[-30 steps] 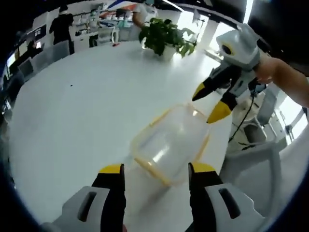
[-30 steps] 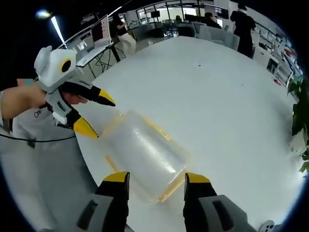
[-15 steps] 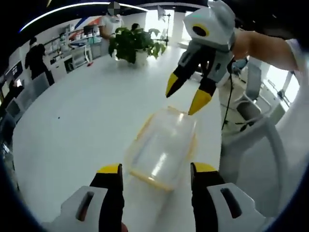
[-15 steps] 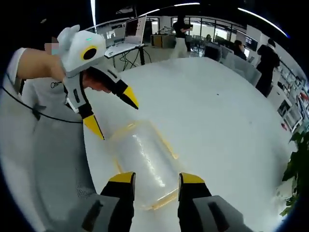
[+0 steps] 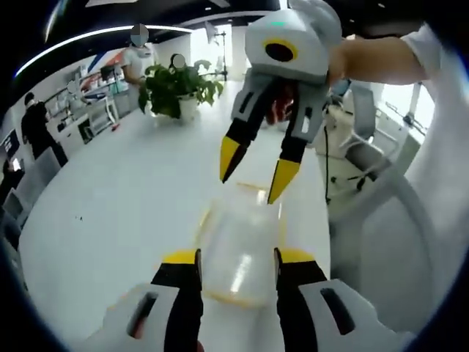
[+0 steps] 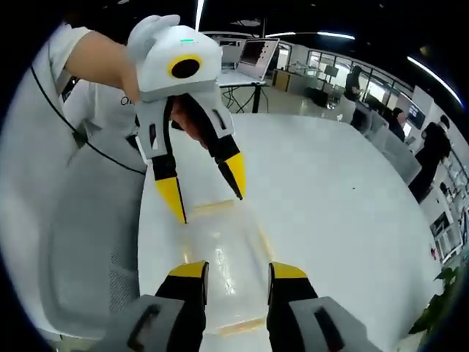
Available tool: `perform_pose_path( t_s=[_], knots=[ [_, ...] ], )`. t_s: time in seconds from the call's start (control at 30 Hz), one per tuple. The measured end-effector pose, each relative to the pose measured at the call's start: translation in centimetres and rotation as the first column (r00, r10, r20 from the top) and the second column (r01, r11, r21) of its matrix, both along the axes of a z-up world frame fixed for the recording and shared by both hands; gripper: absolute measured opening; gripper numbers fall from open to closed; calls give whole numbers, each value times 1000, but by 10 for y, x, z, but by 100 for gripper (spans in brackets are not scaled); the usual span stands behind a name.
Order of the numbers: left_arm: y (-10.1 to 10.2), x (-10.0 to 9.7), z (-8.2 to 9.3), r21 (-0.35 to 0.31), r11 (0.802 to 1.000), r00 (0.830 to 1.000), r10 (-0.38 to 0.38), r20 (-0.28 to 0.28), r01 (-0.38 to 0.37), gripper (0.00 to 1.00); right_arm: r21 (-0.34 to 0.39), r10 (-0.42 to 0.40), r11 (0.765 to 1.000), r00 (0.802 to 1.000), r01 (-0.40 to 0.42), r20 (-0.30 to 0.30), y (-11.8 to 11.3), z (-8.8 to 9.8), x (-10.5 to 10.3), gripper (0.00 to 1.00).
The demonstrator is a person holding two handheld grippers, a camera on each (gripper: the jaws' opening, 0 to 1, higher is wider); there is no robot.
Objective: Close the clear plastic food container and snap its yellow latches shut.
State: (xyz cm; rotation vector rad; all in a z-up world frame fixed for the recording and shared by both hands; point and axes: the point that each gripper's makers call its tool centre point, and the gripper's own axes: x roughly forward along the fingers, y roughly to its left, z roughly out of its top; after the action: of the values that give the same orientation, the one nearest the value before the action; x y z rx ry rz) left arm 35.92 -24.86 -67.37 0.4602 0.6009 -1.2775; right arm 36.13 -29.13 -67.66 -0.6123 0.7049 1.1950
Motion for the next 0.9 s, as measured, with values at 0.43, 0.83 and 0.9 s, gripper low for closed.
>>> perform_pose_path(
  t_s=[0.43, 0.83, 0.9],
  knots=[
    [-21, -11, -3, -18, 994, 994, -109, 5, 109, 13, 14, 70, 997, 998, -70, 9, 6, -7, 4, 19],
    [-32, -19, -16, 13, 986, 985, -169, 19, 168, 9, -2, 104, 995, 994, -104, -26, 11, -21, 6, 14],
    [-34, -21, -17, 8, 984, 984, -175, 11, 175, 8, -8, 107, 994, 994, -107, -29, 12, -24, 8, 15]
  ],
)
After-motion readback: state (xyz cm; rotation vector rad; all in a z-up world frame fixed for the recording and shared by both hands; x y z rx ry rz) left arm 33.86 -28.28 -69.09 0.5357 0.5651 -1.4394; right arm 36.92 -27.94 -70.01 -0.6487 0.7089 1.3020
